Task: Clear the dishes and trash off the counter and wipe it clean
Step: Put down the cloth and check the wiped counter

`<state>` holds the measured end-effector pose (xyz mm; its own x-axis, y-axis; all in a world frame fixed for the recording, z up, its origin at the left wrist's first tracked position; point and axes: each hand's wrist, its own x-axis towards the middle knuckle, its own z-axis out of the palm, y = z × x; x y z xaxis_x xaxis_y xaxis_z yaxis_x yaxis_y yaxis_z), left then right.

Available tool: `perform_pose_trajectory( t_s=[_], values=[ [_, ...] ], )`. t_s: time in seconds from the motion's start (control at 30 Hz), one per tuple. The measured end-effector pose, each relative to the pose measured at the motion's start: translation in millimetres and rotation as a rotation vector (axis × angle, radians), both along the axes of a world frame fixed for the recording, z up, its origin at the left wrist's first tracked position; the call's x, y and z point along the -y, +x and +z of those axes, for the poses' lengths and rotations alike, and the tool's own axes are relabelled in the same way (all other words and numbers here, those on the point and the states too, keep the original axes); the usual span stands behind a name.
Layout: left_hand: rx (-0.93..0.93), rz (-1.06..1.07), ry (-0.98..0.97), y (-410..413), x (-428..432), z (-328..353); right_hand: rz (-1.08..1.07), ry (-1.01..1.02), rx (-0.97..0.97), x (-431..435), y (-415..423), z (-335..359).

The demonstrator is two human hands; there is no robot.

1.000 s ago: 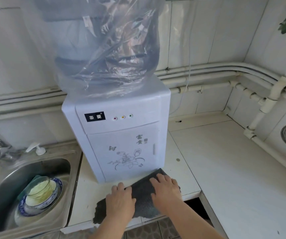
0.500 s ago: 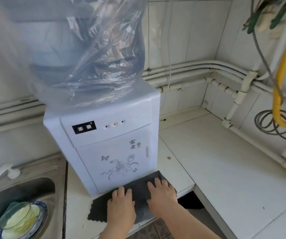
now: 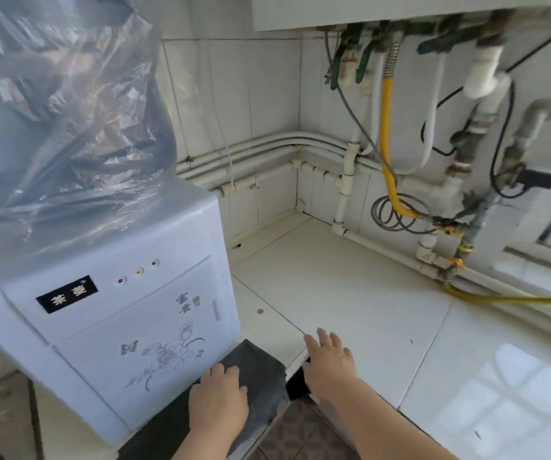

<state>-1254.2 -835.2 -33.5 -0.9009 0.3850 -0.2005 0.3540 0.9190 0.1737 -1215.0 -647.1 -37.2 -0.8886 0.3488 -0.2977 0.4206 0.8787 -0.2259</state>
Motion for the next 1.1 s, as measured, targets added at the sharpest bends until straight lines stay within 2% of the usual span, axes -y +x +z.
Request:
perform_pose_trajectory(
  t_s=[0.27, 0.47, 0.7, 0.87, 1.0, 1.1],
  values=[
    [0.020, -0.170, 0.081, 14, -115, 6, -0.241, -0.008, 0.030, -112, 62, 11],
    [0.006, -0.248, 0.046, 32, -196, 5, -0.348, -0.021, -0.002, -184, 110, 1],
    [0.034, -0.272, -0.047, 41, -239, 3, -0.343, -0.146, 0.066, -221, 143, -17],
    [0.058, -0.336, -0.079, 52, -276, -1, -0.324, -0.211, 0.020, -233, 152, -19],
    [0.059, -0.409, -0.077, 59, -308, -2, -0.359, -0.275, -0.028, -241, 160, -20],
    [0.125, -0.463, -0.105, 65, -324, -12, -0.432, -0.303, -0.089, -246, 171, -21]
  ],
)
